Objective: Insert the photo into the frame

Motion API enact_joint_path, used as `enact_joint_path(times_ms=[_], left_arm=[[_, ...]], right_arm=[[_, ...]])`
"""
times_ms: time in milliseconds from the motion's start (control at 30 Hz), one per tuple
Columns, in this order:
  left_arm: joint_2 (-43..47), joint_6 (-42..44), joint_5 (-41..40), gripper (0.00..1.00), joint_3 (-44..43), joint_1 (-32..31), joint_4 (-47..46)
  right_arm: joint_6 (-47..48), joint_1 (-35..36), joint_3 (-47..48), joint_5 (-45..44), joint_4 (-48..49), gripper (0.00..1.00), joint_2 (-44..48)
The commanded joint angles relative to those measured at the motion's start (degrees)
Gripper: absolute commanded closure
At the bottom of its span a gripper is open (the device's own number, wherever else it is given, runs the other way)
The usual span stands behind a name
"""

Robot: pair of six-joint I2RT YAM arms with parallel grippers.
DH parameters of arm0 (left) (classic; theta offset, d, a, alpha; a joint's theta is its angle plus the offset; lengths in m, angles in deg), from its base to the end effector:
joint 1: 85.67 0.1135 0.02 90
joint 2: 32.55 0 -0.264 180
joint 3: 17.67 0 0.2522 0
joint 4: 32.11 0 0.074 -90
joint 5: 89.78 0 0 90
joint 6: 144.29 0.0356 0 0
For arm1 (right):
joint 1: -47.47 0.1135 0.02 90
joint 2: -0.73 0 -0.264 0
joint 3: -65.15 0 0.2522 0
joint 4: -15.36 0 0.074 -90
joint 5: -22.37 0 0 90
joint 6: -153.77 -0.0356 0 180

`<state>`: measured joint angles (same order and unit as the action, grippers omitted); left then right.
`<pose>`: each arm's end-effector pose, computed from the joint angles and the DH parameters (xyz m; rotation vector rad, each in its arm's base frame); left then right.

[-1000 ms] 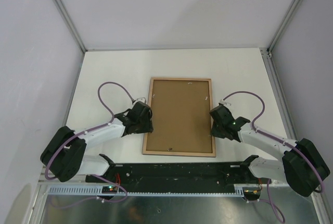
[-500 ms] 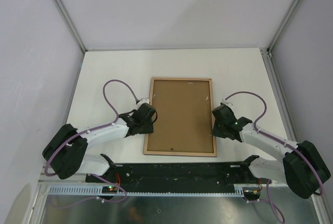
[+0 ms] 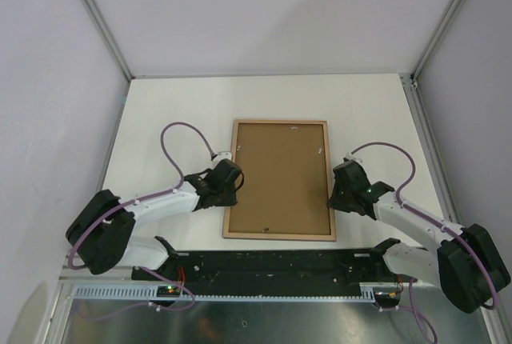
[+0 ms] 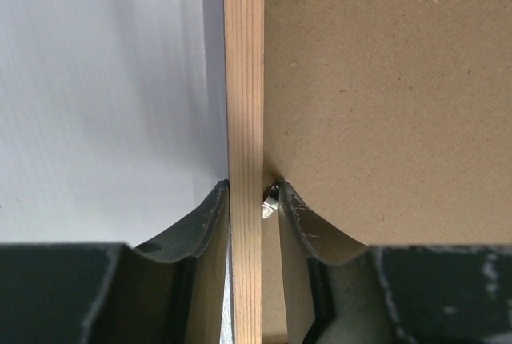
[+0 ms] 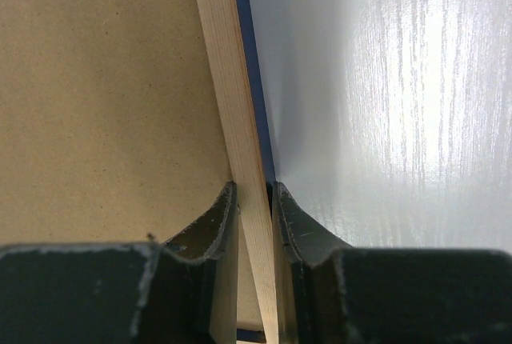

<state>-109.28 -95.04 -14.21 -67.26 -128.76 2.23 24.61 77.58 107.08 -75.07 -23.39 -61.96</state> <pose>0.1781 -0.1545 0.1601 -0.0306 2.6014 -0.1966 0.1668 0.0914 0.1645 0.2529 2.6075 0.2656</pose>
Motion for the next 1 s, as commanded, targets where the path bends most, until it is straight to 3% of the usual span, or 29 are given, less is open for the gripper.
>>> enact_joint_path(times_ms=[0,300,967], left_arm=[[-1.29,-0.62,-4.95,0.79,0.19,0.00,8.26],[0.65,0.18,-3.27,0.48,-0.01,-0.06,8.43],[4.48,3.11,4.14,0.46,1.88,-0.18,3.47]], right_arm=[[0.43,-1.82,-0.13,-3.50,-0.84,1.00,1.47],[1.16,-2.40,-0.13,-2.75,-0.69,1.00,1.40],[1.26,-2.26,-0.13,-1.58,1.29,1.00,-0.65]])
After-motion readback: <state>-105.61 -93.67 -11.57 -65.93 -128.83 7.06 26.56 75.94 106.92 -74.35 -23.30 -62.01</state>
